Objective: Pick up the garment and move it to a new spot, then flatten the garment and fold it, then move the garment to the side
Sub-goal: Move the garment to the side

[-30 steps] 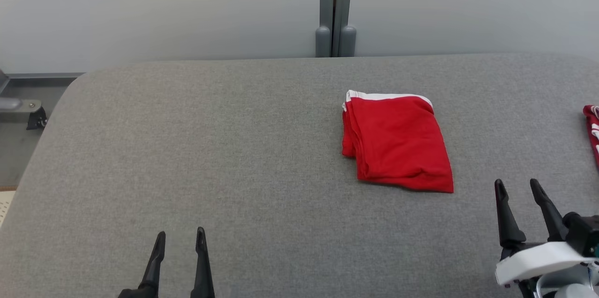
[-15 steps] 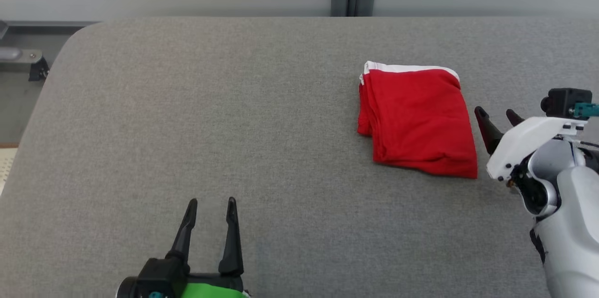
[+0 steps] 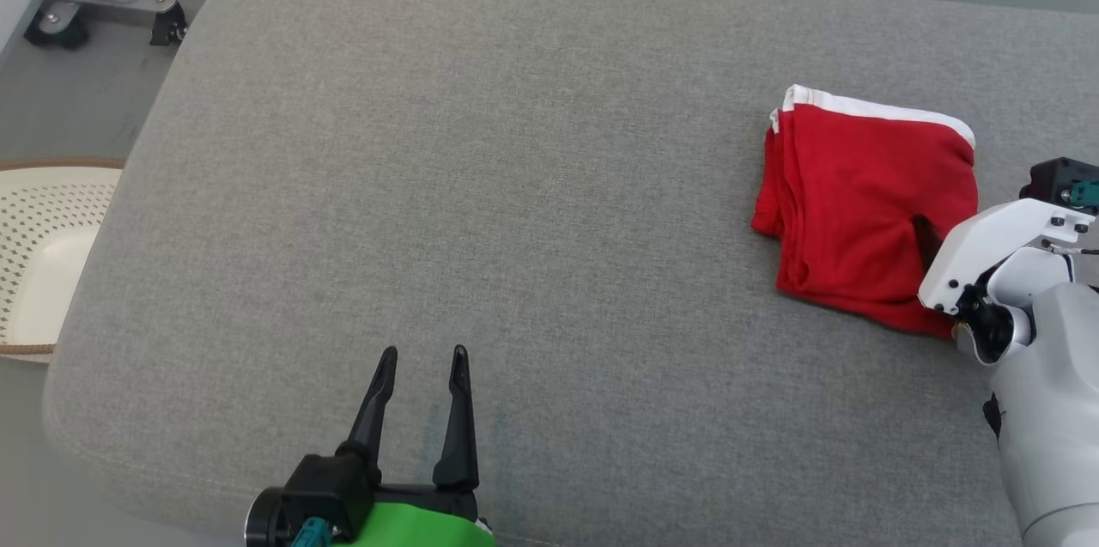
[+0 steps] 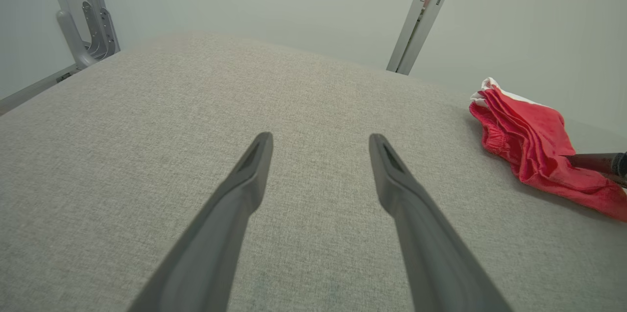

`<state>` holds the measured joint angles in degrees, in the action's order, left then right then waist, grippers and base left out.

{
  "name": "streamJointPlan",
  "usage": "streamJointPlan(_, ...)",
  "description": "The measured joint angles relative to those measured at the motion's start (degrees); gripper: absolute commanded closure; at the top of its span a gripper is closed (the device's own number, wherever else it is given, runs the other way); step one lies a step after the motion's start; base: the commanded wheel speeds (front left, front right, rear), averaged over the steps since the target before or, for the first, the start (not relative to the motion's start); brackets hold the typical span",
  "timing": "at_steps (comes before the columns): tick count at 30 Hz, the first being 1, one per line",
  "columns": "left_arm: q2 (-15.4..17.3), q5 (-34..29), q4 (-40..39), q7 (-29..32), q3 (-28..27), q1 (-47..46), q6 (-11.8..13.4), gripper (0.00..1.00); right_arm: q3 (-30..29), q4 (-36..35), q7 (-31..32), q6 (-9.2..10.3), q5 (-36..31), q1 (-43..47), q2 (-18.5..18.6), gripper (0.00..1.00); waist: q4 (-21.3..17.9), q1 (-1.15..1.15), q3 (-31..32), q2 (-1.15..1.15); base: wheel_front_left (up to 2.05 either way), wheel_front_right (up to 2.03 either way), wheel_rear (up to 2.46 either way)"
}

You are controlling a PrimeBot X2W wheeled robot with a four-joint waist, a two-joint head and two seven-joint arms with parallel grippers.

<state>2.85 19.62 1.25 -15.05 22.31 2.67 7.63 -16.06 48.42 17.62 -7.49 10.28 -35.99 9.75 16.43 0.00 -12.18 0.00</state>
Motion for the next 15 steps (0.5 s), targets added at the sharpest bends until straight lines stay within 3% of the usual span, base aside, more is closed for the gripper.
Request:
streamJointPlan(3, 0.00, 0.02, 0.00, 0.00, 0.20, -0.11, 0.18, 0.00, -0.77, 2.26, -1.08, 0.00, -0.35, -1.52, -0.03, 0.00, 0.96, 0.00, -0.73, 0.00, 0.00, 0.00, 0.00)
streamJointPlan(4, 0.00, 0.05, -0.02, 0.00, 0.24, -0.15, 0.45, 0.00, -1.15, 2.90, -1.67, 0.01, -0.33, -2.01, -0.05, 0.81, 1.16, 0.00, -0.94, 0.00, 0.00, 0.00, 0.00)
streamJointPlan(5, 0.00, 0.20, -0.10, 0.00, 0.19, -0.15, 0.51, 0.00, -1.67, 3.36, -2.36, 0.01, -0.20, -2.38, -0.16, 1.00, 1.26, 0.00, -1.12, 0.00, 0.00, 0.00, 0.00)
streamJointPlan(15, -0.01, -0.19, -0.23, 0.00, -1.85, 0.25, 0.70, 0.00, 1.91, 4.83, -6.89, -0.05, 3.53, -3.42, -1.22, 1.00, -2.85, 0.00, -0.50, 0.00, 0.00, 0.00, 0.00)
